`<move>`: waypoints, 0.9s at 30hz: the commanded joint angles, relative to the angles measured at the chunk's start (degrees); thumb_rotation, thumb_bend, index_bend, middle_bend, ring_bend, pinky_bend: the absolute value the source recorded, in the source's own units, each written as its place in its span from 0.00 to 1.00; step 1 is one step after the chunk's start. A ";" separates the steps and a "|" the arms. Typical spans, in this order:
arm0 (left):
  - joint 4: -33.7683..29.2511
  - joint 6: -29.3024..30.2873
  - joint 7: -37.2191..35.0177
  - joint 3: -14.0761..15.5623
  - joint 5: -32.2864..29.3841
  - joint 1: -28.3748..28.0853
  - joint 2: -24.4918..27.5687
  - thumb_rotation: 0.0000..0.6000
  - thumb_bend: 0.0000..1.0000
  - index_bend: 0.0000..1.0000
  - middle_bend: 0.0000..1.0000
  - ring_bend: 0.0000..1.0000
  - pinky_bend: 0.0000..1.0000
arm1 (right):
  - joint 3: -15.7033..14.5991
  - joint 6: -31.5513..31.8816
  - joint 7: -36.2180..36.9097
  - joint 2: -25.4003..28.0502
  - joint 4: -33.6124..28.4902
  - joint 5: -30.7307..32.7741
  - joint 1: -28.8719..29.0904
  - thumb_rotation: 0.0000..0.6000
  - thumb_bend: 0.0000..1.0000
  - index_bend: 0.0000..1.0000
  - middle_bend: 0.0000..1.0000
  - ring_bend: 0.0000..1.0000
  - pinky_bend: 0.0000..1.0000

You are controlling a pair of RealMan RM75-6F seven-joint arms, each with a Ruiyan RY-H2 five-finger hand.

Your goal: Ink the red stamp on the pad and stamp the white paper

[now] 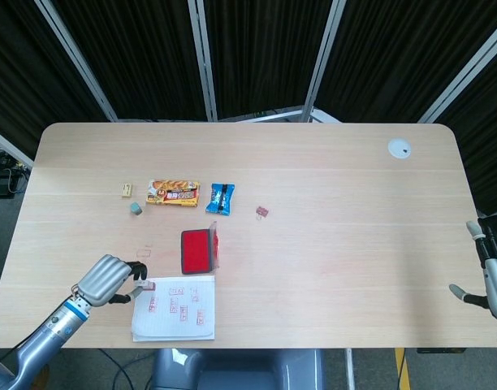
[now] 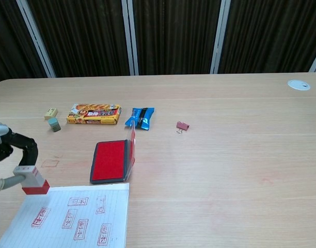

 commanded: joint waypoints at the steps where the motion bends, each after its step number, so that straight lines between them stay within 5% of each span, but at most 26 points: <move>1: 2.26 -0.27 0.16 0.87 0.51 0.80 -1.57 1.00 0.40 0.58 0.56 0.85 0.90 | 0.05 -0.03 0.06 0.00 0.10 0.14 -0.01 1.00 0.00 0.00 0.00 0.00 0.00; 27: 7.23 -0.12 1.09 -0.28 0.36 1.46 -6.20 1.00 0.41 0.58 0.56 0.85 0.90 | 0.13 -0.57 0.12 -0.05 0.55 0.81 0.12 1.00 0.00 0.00 0.00 0.00 0.00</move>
